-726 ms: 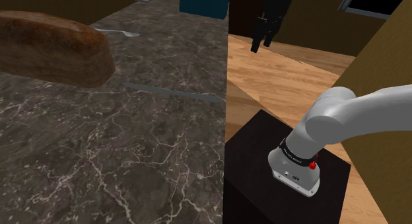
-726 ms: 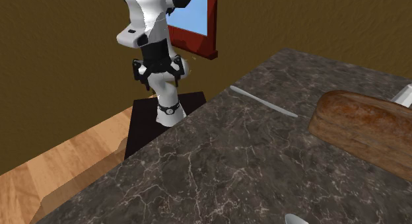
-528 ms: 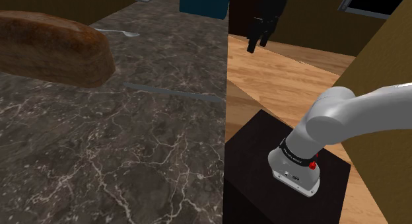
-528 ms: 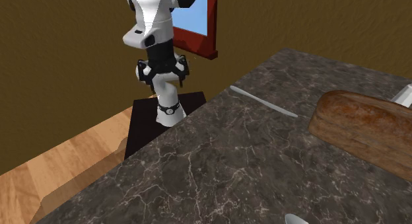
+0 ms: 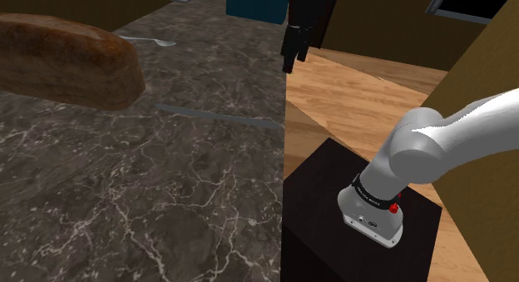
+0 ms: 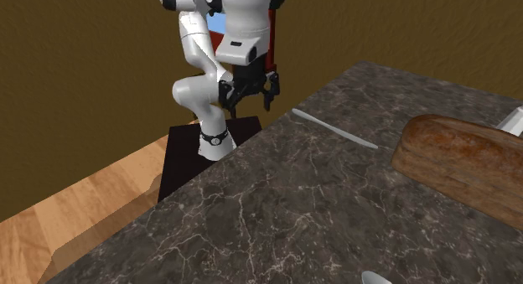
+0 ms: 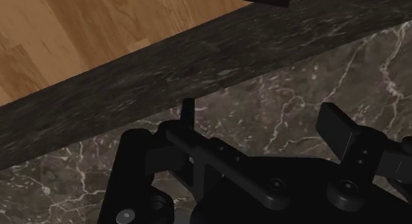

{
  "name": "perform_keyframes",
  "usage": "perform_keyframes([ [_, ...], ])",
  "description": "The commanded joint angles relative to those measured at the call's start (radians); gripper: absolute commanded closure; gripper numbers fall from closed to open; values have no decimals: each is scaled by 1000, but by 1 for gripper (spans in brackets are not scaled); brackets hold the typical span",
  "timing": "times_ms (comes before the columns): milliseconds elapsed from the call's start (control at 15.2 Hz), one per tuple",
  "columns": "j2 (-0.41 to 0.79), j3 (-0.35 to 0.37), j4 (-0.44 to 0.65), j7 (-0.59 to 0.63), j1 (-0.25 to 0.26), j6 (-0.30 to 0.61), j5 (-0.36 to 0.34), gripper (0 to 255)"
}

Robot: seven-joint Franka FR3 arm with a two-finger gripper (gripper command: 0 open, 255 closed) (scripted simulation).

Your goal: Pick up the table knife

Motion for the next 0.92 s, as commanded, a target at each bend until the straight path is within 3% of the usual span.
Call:
perform_keyframes([
  [0,42,32,28,0,24,13,12,0],
  [858,329,248,278,27,155,46,24,0],
])
